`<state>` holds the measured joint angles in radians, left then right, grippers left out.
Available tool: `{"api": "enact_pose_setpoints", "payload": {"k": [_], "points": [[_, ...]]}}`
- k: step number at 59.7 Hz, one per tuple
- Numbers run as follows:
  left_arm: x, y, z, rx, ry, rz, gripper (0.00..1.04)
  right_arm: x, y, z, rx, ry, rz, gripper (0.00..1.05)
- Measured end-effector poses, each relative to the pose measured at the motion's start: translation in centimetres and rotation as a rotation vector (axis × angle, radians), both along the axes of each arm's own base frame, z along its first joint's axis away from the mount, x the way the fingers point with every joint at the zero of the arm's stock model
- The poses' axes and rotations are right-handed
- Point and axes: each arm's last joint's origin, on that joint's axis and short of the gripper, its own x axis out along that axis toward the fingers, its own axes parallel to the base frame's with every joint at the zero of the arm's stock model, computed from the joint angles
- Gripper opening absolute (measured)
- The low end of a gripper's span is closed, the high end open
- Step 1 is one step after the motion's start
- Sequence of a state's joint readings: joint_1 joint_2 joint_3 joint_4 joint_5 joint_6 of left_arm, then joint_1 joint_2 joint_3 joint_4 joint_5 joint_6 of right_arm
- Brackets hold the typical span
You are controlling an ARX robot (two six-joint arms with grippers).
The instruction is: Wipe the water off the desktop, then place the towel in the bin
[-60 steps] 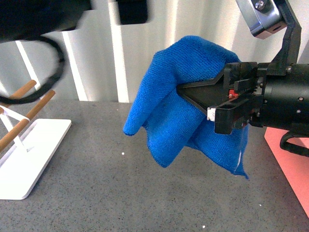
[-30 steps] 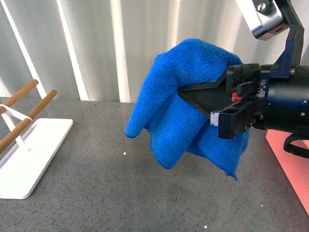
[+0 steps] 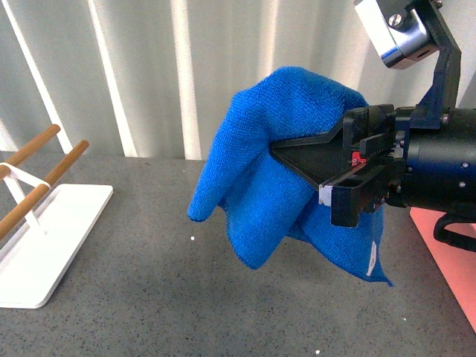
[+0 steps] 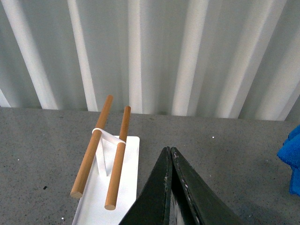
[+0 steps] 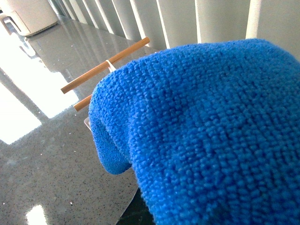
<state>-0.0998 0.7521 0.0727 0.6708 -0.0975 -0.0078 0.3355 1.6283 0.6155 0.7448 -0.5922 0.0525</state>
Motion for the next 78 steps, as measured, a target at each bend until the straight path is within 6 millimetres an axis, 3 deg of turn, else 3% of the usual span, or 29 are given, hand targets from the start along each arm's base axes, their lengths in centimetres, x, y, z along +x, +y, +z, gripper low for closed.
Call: {"api": "enact_pose_setpoints", "payload": {"k": [14,78], "points": [[-1.1,1.2,-0.7,0.0,-0.013,0.004,0.04,-0.2,-0.4,0.1,-0.003,-0.003,-0.01,0.06],[-4.2,1.2,-0.2,-0.001,-0.035,0.002,0.04,-0.4,-0.1,0.2,-0.022,-0.01,-0.016,0.06]]}}
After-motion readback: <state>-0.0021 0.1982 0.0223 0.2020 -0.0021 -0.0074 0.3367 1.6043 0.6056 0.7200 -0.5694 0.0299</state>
